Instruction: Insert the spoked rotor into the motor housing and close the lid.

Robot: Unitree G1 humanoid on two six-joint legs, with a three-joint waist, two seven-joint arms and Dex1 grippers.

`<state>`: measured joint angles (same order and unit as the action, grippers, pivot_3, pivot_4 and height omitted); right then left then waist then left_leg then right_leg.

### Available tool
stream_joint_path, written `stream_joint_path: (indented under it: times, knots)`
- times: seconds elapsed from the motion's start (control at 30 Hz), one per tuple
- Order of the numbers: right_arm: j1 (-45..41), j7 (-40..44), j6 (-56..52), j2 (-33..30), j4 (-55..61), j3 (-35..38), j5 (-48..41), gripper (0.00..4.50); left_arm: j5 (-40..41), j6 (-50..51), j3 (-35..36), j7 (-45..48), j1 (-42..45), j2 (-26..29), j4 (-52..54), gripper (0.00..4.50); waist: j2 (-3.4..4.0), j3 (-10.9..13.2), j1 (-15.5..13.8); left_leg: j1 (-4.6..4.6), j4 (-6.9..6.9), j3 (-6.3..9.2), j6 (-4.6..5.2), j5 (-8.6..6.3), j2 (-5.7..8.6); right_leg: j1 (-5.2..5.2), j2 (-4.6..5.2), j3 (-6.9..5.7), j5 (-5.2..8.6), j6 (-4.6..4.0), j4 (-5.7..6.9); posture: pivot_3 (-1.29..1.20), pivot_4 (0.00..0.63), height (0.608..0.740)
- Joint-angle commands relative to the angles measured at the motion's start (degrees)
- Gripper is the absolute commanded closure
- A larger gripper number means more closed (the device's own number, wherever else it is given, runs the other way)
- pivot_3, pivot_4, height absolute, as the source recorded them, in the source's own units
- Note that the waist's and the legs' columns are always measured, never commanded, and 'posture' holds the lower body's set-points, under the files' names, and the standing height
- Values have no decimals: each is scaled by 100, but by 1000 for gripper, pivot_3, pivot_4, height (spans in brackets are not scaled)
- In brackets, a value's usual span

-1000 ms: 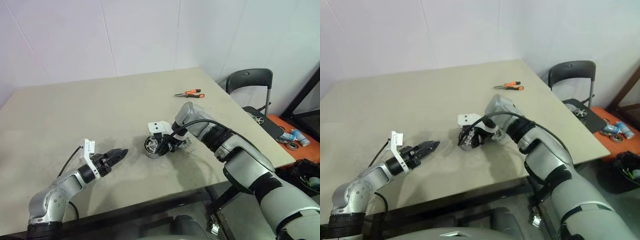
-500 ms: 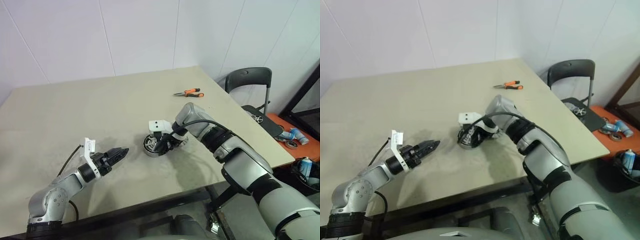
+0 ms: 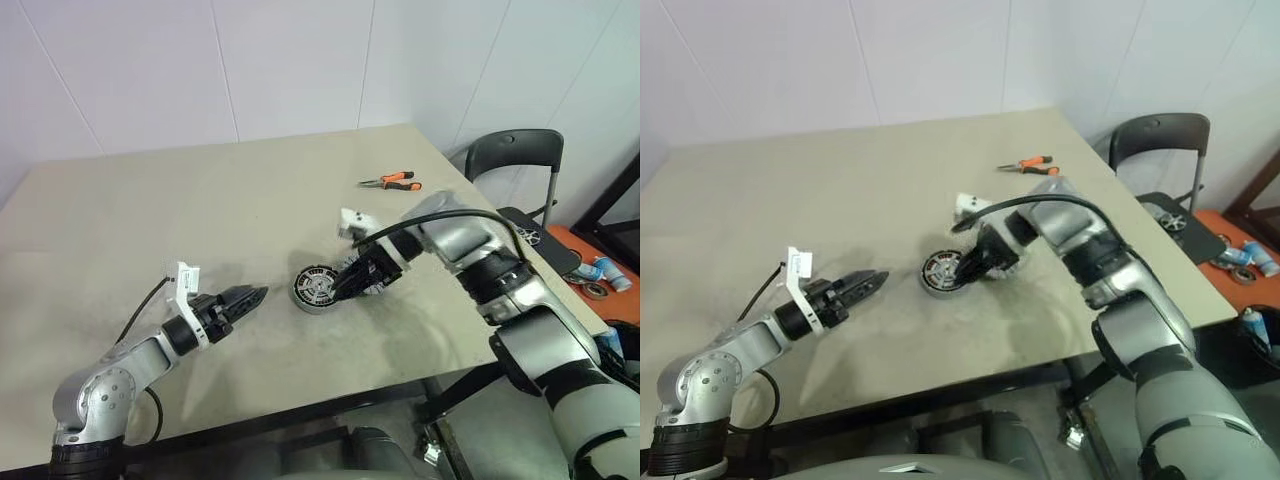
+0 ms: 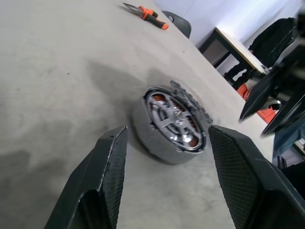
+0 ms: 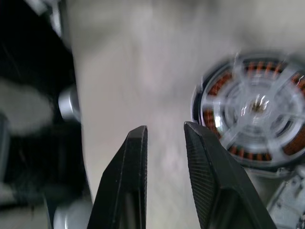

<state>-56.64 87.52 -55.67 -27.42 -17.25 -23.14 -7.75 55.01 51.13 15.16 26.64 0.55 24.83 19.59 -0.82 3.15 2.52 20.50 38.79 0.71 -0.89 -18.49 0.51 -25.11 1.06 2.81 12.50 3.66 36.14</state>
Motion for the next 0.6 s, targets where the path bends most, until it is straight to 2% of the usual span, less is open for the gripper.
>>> stream_joint_path:
  times: [0.03, 0.13, 0.23, 0.37, 0.47, 0.6]
  knots:
    - [469, -1857, -136, 400, 671, 2164, -561, 3201, 345, 173, 177, -306, 231, 21, 329, 1616, -7, -4, -15, -1, -1, 4, -1, 0, -4, 3, -4, -3, 0, 0, 0, 0, 0, 740]
    - [1256, -3033, 77, 720, 1465, 3264, -761, 3201, 477, 305, 92, -497, 457, 5, 329, 1616, -12, -9, -80, -6, 6, 9, -1, 1, -5, 15, -10, -8, 0, 0, 1, 0, 0, 740]
    - [1846, -4013, -433, 1099, 2174, 4032, -1031, 3201, 548, 455, -48, -604, 799, 2, 243, 1616, -10, -8, -141, -9, 8, 4, 0, 1, -2, 24, -21, -7, 0, 1, -5, 0, 0, 740]
    - [2027, -4983, -2575, 1741, 2753, 5455, -1576, 3201, 613, 678, -147, -664, 1232, 54, 74, 1616, -3, -6, -137, -15, 11, -17, 2, 2, -3, 23, -30, 6, 0, 2, -1, 0, 0, 740]
    - [2500, -5167, -3608, 2026, 3349, 5848, -1900, 3201, 624, 848, -199, -682, 1510, 103, -79, 1616, -2, -8, -154, -17, 14, -12, 3, 3, -7, 27, -38, 2, 0, 2, 0, 0, 0, 740]
    - [3077, -5614, -3683, 2245, 3493, 6035, -2435, 3201, 650, 1000, -262, -705, 1758, 111, -192, 1616, 1, -6, -133, -18, 14, -15, 4, 2, -5, 30, -44, 1, 2, 4, -4, 0, 0, 740]
